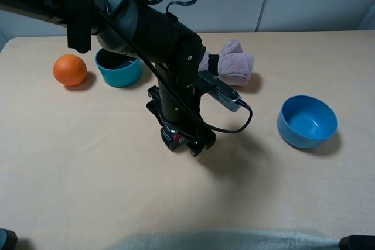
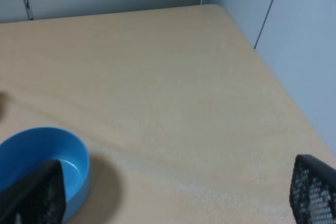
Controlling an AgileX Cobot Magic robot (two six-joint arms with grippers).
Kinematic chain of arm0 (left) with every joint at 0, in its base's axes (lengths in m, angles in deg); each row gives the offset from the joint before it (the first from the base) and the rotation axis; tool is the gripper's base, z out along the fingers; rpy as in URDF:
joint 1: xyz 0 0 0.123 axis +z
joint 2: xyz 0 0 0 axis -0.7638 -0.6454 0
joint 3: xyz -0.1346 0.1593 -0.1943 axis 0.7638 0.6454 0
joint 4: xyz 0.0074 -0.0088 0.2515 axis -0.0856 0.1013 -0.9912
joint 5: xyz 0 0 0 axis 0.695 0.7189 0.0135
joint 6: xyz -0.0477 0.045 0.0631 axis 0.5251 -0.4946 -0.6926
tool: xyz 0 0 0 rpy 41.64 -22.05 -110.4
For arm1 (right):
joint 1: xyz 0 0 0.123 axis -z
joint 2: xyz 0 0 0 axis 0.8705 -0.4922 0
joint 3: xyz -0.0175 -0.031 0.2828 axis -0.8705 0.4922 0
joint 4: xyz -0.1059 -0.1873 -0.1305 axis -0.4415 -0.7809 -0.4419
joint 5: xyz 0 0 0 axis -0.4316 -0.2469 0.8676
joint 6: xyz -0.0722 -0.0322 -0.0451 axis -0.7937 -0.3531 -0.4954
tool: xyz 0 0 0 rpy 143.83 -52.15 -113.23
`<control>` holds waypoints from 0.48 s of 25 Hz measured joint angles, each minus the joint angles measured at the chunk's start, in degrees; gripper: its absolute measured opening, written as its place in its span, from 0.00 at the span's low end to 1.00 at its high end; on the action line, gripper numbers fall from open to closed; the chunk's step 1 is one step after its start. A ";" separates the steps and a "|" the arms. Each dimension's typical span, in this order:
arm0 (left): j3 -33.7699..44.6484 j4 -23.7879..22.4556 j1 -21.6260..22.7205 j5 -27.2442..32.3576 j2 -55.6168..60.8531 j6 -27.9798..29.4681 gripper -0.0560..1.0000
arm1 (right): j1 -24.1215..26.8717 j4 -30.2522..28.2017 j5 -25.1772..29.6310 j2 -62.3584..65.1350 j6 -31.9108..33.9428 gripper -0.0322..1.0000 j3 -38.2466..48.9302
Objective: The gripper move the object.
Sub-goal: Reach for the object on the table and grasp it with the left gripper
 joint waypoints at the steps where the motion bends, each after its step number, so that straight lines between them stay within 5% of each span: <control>1: 0.00 0.00 0.00 0.00 -0.01 0.00 0.99 | 0.00 0.00 0.00 0.00 0.00 0.66 0.00; 12: 0.00 0.12 0.00 0.21 -1.84 0.00 0.98 | 0.00 0.00 0.00 0.00 0.00 0.66 0.00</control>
